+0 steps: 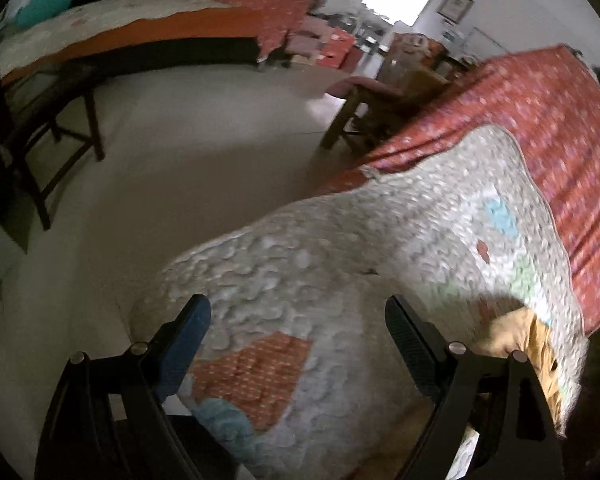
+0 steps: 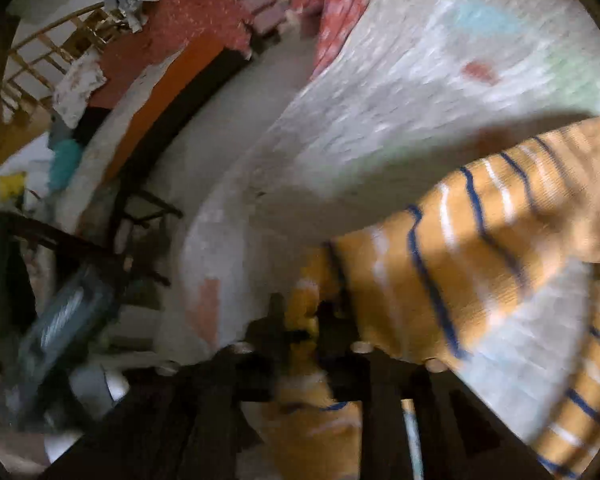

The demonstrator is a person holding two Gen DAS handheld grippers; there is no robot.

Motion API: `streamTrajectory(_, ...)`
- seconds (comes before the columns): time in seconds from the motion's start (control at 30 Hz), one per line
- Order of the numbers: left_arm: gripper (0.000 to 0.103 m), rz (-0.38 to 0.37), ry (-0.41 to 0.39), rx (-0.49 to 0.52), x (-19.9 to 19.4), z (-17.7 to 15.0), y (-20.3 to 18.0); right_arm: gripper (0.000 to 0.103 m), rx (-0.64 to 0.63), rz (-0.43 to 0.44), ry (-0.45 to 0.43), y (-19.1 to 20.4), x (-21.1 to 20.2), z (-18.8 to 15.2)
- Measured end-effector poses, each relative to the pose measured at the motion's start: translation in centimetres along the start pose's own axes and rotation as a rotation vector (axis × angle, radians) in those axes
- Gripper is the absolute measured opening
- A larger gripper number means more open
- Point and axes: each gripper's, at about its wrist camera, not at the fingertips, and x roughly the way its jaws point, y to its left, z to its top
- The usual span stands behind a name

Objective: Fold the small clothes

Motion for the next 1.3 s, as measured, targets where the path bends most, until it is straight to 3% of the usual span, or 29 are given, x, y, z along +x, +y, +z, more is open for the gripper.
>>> streamTrajectory(0.1, 0.088, 0.001, -0.016, 0.015, -0.3, 0.0, -0.3, 0.045, 0.052, 0.072, -0.033, 0.0, -0.5, -0.6)
streamTrajectory(0.17, 0.088, -0.006, -0.042, 0.036, -0.8, -0.2, -0.8, 0.045, 0.058, 0.105, -0.075, -0.6, -3.4, -1.8)
streamTrajectory(0.3, 0.088, -0.083, -0.074, 0.108, -2.5, -1.5, -3.0, 0.051, 0.108, 0.058, -0.229, -4.3, -12.3, -6.5)
streamTrajectory(0.37, 0.088, -0.156, -0.062, 0.176, -3.5, -2.9, -5.0, 0.052, 0.199, -0.037, -0.318, -8.1, -17.6, -10.7)
streamTrajectory(0.5, 0.088, -0.323, 0.084, 0.342, -4.6, -8.3, -9.8, 0.054, 0.453, -0.238, -0.464, -16.1, -26.2, -21.0)
streamTrajectory(0.57, 0.088, -0.404, 0.244, 0.425, -4.0, -12.4, -12.3, 0.054, 0.570, -0.341, -0.496, -19.4, -29.0, -26.3)
streamTrajectory(0.63, 0.088, -0.427, 0.368, 0.478, -3.3, -15.8, -13.5, 0.055, 0.673, -0.418, -0.511, -22.0, -30.9, -30.9)
streamTrajectory(0.7, 0.088, -0.431, 0.490, 0.531, -2.6, -19.5, -14.3, 0.055, 0.737, -0.431, -0.519, -23.8, -31.8, -34.1)
streamTrajectory(0.83, 0.088, -0.425, 0.600, 0.623, -2.7, -24.6, -15.1, 0.057, 0.789, -0.425, -0.501, -25.3, -31.2, -38.7)
streamTrajectory(1.07, 0.086, -0.385, 0.648, 0.771, -3.1, -29.9, -17.6, 0.058, 0.725, -0.351, -0.384, -26.0, -25.8, -38.2)
streamTrajectory(1.1, 0.071, -0.360, 0.652, 0.779, -3.4, -30.1, -17.2, 0.056, 0.721, -0.345, -0.350, -26.0, -24.8, -38.0)
streamTrajectory(1.13, 0.059, -0.318, 0.640, 0.799, -3.6, -30.1, -17.2, 0.026, 0.723, -0.338, -0.323, -26.0, -24.1, -37.9)
streamTrajectory(1.17, 0.025, -0.281, 0.631, 0.822, -3.7, -29.6, -17.0, 0.007, 0.728, -0.327, -0.301, -26.0, -23.9, -37.8)
streamTrajectory(1.2, 0.008, -0.281, 0.648, 0.814, -3.7, -29.2, -17.0, 0.008, 0.732, -0.313, -0.307, -25.8, -24.2, -38.0)
streamTrajectory(1.23, 0.008, -0.303, 0.693, 0.757, -3.8, -28.1, -16.5, 0.008, 0.737, -0.289, -0.328, -25.7, -24.9, -38.2)
streamTrajectory(1.3, 0.008, -0.305, 0.682, 0.720, -4.6, -26.5, -15.9, 0.008, 0.759, -0.254, -0.358, -25.0, -26.5, -39.0)
